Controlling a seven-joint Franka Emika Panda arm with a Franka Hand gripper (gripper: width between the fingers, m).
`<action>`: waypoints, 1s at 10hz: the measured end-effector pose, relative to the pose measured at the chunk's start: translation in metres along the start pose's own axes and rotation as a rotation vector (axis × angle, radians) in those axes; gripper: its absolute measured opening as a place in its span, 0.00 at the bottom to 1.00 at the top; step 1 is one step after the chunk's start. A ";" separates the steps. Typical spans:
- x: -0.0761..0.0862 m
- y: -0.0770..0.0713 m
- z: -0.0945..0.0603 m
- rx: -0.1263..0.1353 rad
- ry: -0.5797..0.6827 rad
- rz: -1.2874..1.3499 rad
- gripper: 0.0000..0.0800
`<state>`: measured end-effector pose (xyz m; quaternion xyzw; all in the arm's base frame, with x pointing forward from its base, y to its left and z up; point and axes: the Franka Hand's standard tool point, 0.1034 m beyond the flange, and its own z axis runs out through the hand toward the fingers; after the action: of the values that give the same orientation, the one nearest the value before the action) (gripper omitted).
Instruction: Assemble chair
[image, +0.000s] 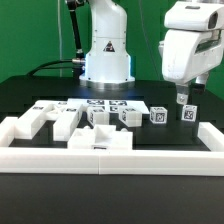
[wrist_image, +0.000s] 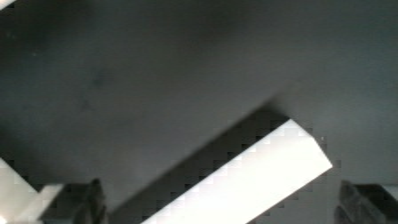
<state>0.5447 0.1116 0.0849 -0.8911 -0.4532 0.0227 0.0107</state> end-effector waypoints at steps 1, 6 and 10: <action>0.000 0.000 0.000 0.000 0.000 0.000 0.81; 0.000 0.000 0.000 0.001 0.000 0.012 0.81; -0.030 0.029 0.004 0.000 -0.003 0.239 0.81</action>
Offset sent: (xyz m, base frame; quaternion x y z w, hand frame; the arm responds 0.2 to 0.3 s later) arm 0.0000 0.0000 0.0000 0.0000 0.0000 0.0000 1.0000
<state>0.5506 0.0699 0.0811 -0.9387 -0.3437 0.0250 0.0071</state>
